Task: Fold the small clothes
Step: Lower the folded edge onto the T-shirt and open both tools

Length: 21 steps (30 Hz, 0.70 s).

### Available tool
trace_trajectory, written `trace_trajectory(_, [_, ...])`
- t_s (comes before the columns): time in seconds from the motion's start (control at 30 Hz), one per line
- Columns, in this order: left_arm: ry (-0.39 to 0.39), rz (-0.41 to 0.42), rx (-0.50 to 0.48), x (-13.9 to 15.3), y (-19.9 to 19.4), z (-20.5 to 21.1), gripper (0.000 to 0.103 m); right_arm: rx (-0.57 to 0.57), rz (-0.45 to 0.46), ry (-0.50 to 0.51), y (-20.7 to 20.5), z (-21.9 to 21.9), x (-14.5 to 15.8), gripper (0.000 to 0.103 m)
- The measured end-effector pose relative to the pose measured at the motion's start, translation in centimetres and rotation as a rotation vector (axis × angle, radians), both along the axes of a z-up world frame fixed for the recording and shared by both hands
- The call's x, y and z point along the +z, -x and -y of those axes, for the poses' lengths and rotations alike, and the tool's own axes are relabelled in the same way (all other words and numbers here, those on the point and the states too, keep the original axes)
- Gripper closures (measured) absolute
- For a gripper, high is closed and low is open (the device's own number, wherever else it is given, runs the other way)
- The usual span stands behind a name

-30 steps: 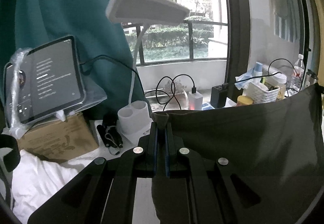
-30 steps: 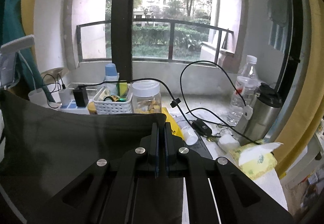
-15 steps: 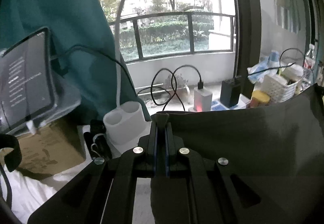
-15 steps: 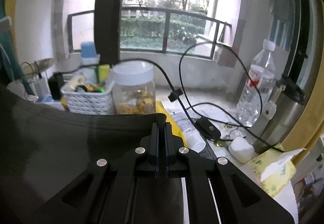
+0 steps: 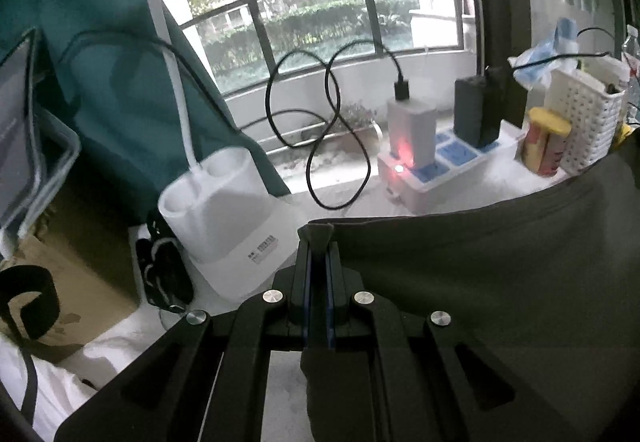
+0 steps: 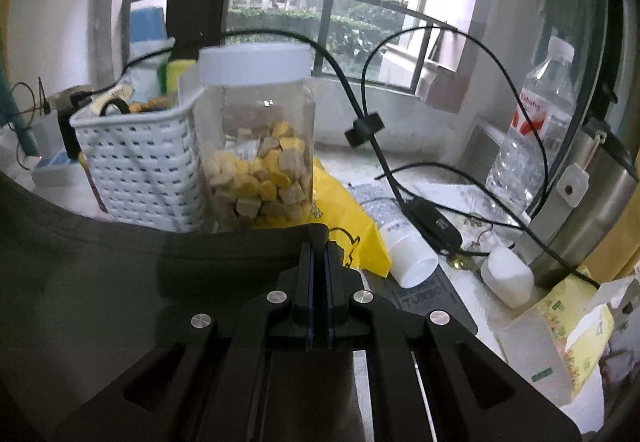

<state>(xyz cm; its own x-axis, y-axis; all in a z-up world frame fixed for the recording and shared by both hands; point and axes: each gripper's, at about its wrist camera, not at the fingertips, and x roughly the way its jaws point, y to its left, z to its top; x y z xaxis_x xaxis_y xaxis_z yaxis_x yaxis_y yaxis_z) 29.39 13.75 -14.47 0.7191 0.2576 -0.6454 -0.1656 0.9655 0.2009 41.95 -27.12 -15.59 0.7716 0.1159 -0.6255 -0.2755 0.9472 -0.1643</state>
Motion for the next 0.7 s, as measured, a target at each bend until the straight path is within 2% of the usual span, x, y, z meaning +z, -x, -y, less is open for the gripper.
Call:
trace_trajectory(0.17, [0.017,-0.062,0.041,-1.1,-1.1,-0.7,0.097,-0.068,-0.009,0.015,-0.4,0.7,-0.3,0.098])
trace_trajectory(0.3, [-0.028,-0.104,0.082,-1.5,-1.3,-0.9,0.097,-0.082,-0.019,0.008,-0.4,1.3,-0.6,0.097])
trace_trajectory(0.4, [-0.056,-0.104,0.103,-1.1,-0.8,-1.2,0.096,-0.073,-0.017,0.008,-0.5,1.2,-0.6,0.097])
trace_trajectory(0.43, [-0.064,-0.103,0.111,-1.0,-0.5,-1.3,0.095,-0.071,-0.017,0.007,-0.5,1.3,-0.5,0.092])
trace_trajectory(0.47, [-0.065,-0.102,0.115,-0.9,-0.2,-1.5,0.085,-0.070,-0.016,0.004,-0.4,1.4,-0.5,0.078])
trace_trajectory(0.5, [-0.057,-0.099,0.122,-0.6,0.2,-1.7,0.075,-0.068,-0.016,0.001,-0.2,1.4,-0.3,0.069])
trace_trajectory(0.53, [-0.046,-0.092,0.124,-0.4,0.6,-1.9,0.051,-0.064,-0.014,-0.011,0.0,1.5,-0.2,0.056])
trace_trajectory(0.57, [-0.031,-0.079,0.124,-0.2,1.1,-2.0,0.042,-0.062,-0.013,-0.015,0.2,1.2,0.1,0.056])
trace_trajectory(0.6, [-0.007,-0.065,0.124,0.2,1.8,-2.1,0.039,-0.060,-0.011,-0.017,0.4,1.1,0.3,0.056])
trace_trajectory(0.7, [0.025,-0.057,0.120,0.7,2.8,-2.2,0.039,-0.055,-0.005,-0.024,1.0,1.1,1.0,0.056])
